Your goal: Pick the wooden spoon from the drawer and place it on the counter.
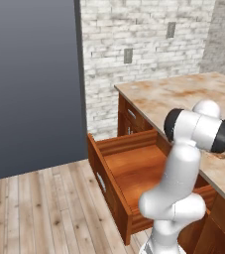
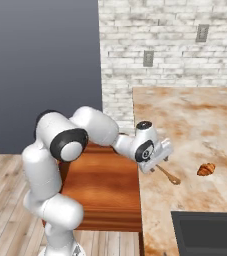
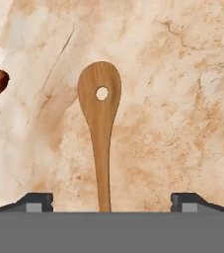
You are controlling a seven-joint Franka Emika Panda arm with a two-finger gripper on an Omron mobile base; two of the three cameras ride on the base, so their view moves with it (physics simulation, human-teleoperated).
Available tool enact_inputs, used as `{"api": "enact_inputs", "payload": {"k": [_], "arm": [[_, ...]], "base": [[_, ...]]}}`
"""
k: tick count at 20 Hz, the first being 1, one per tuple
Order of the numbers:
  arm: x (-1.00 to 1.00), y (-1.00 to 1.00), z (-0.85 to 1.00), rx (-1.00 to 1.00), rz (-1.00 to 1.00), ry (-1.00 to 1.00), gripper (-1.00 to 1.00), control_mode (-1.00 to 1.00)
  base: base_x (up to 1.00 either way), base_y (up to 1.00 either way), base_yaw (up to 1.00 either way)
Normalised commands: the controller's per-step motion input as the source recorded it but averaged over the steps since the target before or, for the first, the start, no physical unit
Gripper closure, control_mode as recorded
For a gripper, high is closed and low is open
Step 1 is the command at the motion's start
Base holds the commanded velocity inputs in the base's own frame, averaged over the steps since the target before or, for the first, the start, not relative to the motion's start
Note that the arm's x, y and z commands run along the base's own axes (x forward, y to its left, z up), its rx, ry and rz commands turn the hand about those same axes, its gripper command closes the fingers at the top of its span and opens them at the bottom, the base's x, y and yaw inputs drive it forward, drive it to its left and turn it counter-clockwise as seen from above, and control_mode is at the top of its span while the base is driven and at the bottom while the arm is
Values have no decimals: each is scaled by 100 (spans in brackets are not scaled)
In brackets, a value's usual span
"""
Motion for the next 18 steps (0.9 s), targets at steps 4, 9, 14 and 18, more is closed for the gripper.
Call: {"api": "enact_inputs", "payload": {"k": [4,9,14,18], "arm": [[-12,76,100,12,0,-4,-100,-100],[-17,94,100,2,19,1,-100,-100],[-77,100,100,-9,35,18,-100,-100],[-100,74,83,-9,36,7,-100,-100]], "base": [[0,0,0],[0,0,0],[0,0,0],[0,0,0]]}}
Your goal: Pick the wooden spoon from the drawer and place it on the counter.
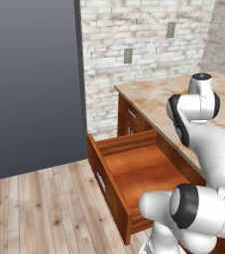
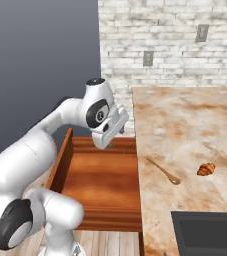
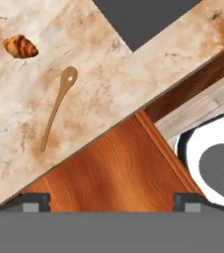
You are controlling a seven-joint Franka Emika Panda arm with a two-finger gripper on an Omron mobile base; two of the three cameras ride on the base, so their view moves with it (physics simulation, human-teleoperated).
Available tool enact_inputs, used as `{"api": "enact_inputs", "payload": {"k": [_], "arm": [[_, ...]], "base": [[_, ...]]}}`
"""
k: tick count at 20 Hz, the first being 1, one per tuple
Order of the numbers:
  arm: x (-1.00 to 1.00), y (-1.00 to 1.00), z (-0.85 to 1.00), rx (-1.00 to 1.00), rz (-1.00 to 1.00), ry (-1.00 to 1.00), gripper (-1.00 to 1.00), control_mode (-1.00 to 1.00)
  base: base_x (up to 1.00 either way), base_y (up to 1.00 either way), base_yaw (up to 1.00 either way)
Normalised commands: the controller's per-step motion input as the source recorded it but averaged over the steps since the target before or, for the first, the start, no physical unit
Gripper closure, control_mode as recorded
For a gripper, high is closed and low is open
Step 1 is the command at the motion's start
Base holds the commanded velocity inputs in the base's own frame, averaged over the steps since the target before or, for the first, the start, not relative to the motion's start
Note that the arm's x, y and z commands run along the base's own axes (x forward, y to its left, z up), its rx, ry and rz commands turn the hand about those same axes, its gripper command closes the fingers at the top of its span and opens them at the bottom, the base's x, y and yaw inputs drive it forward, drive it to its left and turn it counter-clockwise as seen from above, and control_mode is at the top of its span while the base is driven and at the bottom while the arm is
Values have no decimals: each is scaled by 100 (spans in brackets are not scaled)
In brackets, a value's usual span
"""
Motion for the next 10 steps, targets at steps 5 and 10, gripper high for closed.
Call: {"api": "enact_inputs", "payload": {"k": [5,10], "arm": [[-100,38,-6,-4,12,-47,-100,-100],[-100,43,-39,-1,9,-70,-100,-100]], "base": [[0,0,0],[0,0,0]]}}
